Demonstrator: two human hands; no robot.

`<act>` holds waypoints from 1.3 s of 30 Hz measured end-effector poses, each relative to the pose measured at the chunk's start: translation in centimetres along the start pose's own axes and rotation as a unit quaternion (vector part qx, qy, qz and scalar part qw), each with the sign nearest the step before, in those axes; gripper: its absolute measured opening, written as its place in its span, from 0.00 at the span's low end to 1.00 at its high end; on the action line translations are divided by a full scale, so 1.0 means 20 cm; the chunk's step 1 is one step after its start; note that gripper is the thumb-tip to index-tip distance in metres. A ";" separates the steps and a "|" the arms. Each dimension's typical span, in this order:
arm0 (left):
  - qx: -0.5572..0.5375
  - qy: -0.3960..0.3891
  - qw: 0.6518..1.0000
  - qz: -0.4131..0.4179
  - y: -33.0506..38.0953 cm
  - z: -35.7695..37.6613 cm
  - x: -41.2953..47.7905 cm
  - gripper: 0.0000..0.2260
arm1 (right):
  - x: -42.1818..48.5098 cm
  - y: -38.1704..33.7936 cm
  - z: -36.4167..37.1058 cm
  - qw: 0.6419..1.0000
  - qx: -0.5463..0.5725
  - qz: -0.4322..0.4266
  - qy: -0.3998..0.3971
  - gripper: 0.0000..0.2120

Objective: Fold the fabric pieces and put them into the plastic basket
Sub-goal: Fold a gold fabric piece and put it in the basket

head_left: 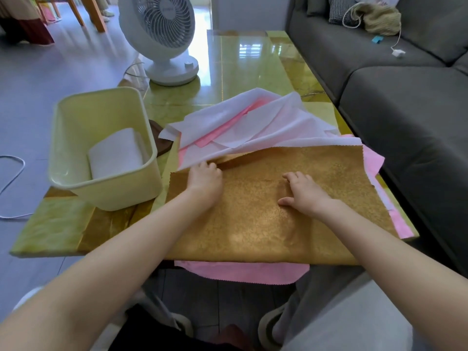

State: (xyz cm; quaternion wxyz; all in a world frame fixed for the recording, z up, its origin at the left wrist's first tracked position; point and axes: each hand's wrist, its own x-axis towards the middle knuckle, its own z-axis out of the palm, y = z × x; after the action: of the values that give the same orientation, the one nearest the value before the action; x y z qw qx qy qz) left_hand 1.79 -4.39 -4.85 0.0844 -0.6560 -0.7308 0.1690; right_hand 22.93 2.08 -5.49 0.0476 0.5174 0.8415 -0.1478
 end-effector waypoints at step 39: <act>-0.153 0.068 0.983 -0.071 -0.13 -0.05 0.33 0.10 | 0.34 0.23 -0.24 0.982 0.033 0.042 0.179 0.09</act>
State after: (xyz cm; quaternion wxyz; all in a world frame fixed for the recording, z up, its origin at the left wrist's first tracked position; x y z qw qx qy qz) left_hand -1.19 2.00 -3.66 0.0439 -0.6171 -0.7856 0.0037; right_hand 24.16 11.28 -3.51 -0.1148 0.5714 0.8088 -0.0787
